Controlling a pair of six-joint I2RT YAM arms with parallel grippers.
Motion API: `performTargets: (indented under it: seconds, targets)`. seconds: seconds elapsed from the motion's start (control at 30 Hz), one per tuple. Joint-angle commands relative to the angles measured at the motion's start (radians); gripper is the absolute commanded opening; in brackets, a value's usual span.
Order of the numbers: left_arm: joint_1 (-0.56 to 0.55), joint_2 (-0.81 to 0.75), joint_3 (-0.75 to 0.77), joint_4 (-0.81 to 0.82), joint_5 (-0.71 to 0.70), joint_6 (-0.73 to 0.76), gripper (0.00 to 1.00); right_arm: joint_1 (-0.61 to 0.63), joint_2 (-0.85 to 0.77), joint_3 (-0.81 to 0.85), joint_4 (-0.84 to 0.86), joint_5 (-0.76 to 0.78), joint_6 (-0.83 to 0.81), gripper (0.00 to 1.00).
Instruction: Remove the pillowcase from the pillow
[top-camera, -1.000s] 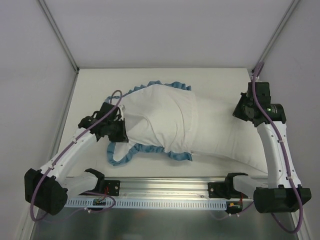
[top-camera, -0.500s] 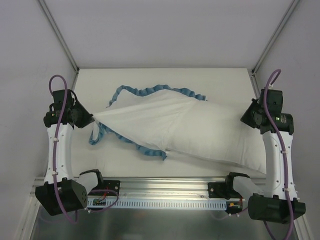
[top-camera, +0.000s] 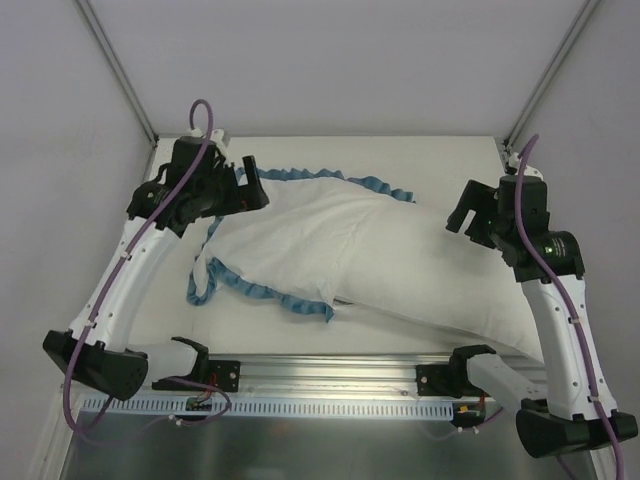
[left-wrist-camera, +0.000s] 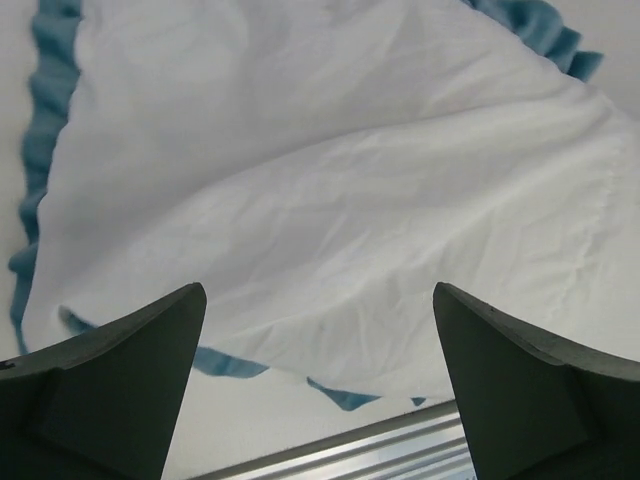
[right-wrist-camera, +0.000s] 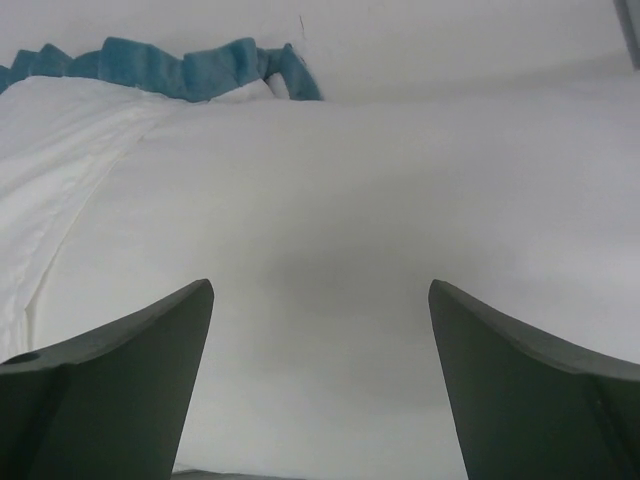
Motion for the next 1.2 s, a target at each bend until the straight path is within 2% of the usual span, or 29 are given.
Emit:
performTargets:
  seconds: [0.0,0.07,0.1,0.23,0.4,0.6,0.63,0.67,0.73,0.77,0.83,0.87,0.93,0.97,1.1,1.17]
  targets:
    - [-0.175,0.116,0.109,0.002,-0.047,0.015,0.98,0.085,-0.010,0.079,0.008,0.172,-0.001,0.94]
    - [-0.258,0.224,0.201,0.000,-0.048,0.032,0.99,0.118,0.022,0.091,-0.002,0.176,-0.002,0.99]
    - [-0.330,0.267,0.240,-0.012,-0.048,0.038,0.99,0.128,0.035,0.099,-0.008,0.175,-0.002,0.99]
    - [-0.441,0.452,0.389,-0.026,-0.048,0.055,0.99,0.165,0.078,0.091,-0.036,0.134,-0.005,0.97]
    - [-0.490,0.552,0.498,-0.026,0.013,0.043,0.99,0.233,0.125,0.071,-0.079,0.084,-0.033,0.96]
    - [-0.516,0.667,0.513,-0.030,0.061,0.049,0.99,0.329,0.159,0.003,-0.045,0.057,-0.034,0.96]
    - [-0.516,0.680,0.509,-0.034,0.058,0.044,0.94,0.329,0.165,-0.016,-0.007,0.025,-0.039,0.96]
    - [-0.516,0.680,0.496,-0.034,0.052,0.043,0.80,0.329,0.171,-0.037,0.013,0.020,-0.045,0.96]
    - [-0.514,0.667,0.486,-0.034,0.009,0.040,0.61,0.327,0.194,-0.073,0.028,-0.003,-0.044,0.96]
    - [-0.514,0.661,0.476,-0.035,-0.022,0.043,0.42,0.329,0.217,-0.076,0.028,-0.020,-0.044,0.96]
    - [-0.513,0.644,0.469,-0.040,-0.047,0.051,0.20,0.329,0.225,-0.106,0.067,-0.066,-0.045,0.99]
    - [-0.508,0.641,0.464,-0.046,-0.062,0.051,0.02,0.327,0.233,-0.117,0.083,-0.081,-0.056,0.72]
    - [-0.492,0.626,0.459,-0.063,-0.083,0.049,0.00,0.324,0.243,-0.128,0.102,-0.095,-0.065,0.17]
    - [-0.485,0.618,0.444,-0.066,-0.090,0.048,0.00,0.326,0.253,-0.122,0.096,-0.088,-0.067,0.01]
    - [-0.450,0.522,0.383,-0.076,-0.221,0.067,0.00,0.320,0.176,-0.096,0.076,0.007,-0.083,0.01]
    - [-0.389,0.485,0.341,-0.077,-0.251,0.069,0.00,0.301,0.142,-0.073,0.068,0.027,-0.094,0.01]
